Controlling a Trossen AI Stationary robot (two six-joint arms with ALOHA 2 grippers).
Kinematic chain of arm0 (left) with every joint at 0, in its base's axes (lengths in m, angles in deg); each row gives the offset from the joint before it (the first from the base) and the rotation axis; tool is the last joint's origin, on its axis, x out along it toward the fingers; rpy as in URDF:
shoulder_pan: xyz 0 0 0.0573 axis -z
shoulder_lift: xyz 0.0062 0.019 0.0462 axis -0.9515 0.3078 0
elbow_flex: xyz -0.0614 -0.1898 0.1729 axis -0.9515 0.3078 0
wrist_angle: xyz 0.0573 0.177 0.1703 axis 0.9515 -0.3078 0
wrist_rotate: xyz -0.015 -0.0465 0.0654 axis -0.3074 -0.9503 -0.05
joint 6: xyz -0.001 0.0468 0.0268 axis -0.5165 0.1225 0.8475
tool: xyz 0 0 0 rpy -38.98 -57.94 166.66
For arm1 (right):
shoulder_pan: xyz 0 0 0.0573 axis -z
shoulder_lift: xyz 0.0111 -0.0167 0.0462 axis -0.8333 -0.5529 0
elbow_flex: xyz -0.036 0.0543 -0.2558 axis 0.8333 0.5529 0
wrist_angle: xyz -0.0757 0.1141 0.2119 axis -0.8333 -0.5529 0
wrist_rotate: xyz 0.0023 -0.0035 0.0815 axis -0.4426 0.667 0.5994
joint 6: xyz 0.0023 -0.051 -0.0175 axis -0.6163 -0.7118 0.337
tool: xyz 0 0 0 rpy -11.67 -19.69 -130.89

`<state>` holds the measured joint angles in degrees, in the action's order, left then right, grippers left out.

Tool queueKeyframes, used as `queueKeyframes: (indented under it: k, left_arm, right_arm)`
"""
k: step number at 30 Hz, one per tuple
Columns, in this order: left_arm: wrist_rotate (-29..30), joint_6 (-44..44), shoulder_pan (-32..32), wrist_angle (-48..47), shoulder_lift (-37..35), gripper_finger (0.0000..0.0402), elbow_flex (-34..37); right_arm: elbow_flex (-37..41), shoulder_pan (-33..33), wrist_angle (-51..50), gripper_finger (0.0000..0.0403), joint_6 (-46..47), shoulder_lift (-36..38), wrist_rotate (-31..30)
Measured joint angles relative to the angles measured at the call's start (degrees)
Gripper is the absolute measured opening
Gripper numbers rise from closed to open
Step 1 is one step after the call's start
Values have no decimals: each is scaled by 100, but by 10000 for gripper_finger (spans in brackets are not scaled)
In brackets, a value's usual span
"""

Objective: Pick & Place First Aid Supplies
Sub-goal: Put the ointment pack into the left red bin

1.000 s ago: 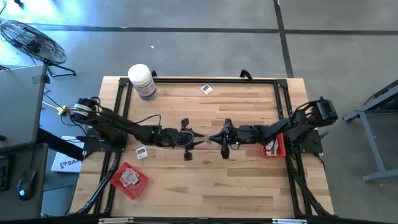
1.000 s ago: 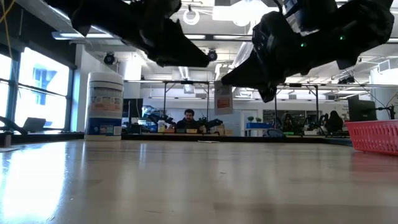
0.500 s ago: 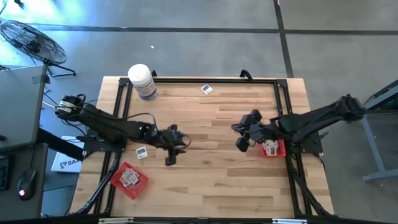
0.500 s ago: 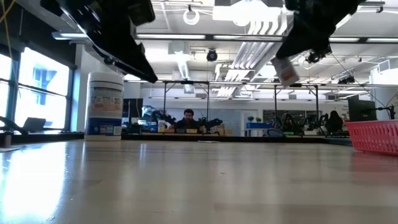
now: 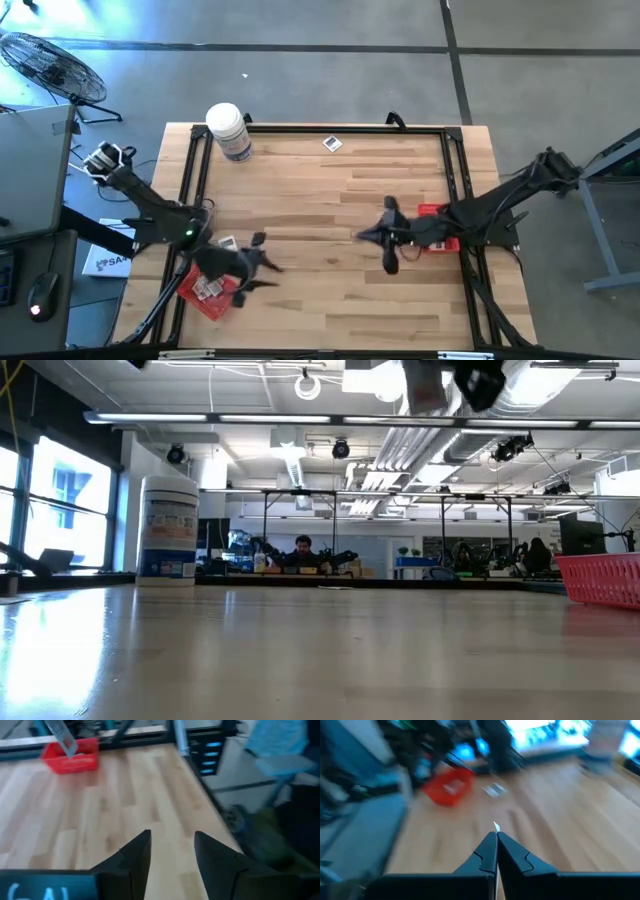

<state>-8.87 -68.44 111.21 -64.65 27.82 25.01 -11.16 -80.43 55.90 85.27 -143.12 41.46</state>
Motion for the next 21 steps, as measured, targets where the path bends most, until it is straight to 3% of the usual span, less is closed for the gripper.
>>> queueKeyframes:
  k: [5, 13, 21]
  left_arm:
    - [87, -499, 746, -407, -380, 150, 0]
    - [185, -789, 1001, -595, -293, 150, 0]
    - [1551, -398, 999, -565, -131, 150, 2]
  right_arm:
    - [-72, -66, 1686, 0, -741, -896, 436]
    - [-1038, 222, 2247, 0, -1293, -2493, 649]
    - [-2234, 269, 2266, 0, -2103, -3448, 1132]
